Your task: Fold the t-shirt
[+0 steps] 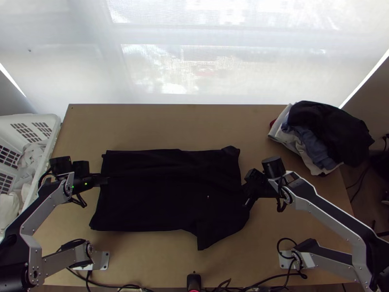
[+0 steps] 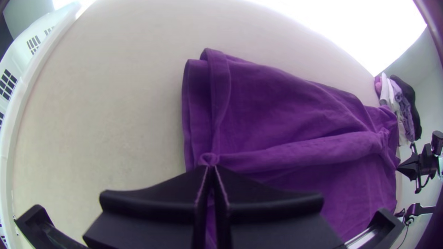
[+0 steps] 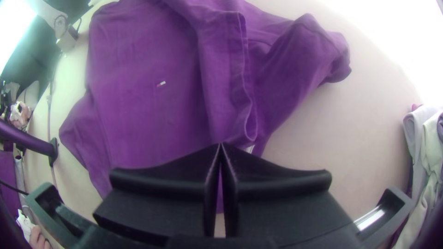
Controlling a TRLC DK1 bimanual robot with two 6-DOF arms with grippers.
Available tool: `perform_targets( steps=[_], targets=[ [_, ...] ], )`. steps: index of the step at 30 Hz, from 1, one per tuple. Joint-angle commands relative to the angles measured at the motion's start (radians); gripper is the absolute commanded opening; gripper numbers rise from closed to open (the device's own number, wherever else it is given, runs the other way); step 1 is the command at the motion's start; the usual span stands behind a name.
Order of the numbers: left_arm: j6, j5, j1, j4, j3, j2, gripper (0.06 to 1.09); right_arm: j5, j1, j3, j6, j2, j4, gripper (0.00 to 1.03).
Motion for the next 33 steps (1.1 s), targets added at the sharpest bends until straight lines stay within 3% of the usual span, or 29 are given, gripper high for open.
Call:
perform_targets(
  steps=[1, 11, 33],
  targets=[
    [-0.013, 0.003, -0.015, -0.045, 0.029, -0.021, 0.09, 0.0, 0.006, 0.009, 0.005, 0.018, 0.024, 0.03],
    [-0.005, 0.024, -0.012, -0.19, 0.112, -0.13, 0.09, 0.001, 0.02, 0.034, 0.005, 0.055, 0.051, 0.03],
    [0.067, 0.024, 0.041, -0.183, -0.007, -0.141, 0.09, 0.008, 0.011, 0.019, 0.003, 0.048, 0.051, 0.03]
  ],
)
